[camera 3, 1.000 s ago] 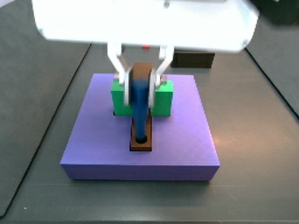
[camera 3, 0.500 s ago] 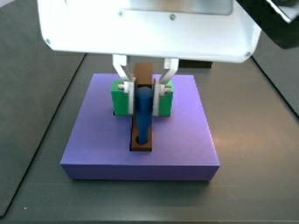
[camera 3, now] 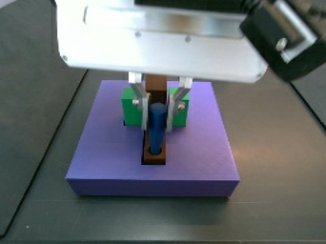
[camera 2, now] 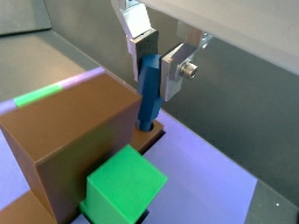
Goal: Pick up the blue object. Move up. Place the blue object on the fixture. Regrasp the blue object. Move to above the board. Insert the blue object.
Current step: Insert the blue object.
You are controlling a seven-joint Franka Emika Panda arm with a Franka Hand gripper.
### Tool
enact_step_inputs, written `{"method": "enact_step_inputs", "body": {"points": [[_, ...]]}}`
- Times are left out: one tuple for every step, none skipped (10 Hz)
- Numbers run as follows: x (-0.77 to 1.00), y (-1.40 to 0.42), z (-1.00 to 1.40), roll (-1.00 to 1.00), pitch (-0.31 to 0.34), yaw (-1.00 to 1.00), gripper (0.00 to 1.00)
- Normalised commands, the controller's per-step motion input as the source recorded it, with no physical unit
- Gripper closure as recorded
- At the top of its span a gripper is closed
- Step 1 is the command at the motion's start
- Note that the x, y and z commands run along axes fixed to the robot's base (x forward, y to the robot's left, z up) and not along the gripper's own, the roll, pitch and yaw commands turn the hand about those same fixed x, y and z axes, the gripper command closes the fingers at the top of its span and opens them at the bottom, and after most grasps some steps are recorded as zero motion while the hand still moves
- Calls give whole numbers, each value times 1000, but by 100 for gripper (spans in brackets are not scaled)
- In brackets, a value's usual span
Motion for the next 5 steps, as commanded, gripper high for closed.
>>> {"method": "enact_step_inputs", "body": {"points": [[0, -51, -337, -103, -89, 46, 100], [0, -89, -263, 0, -36, 71, 100], [0, 0, -389, 0, -36, 0, 100], [-31, 0, -243, 83, 0, 0, 100], [0, 0, 0, 0, 0, 0, 100]]}}
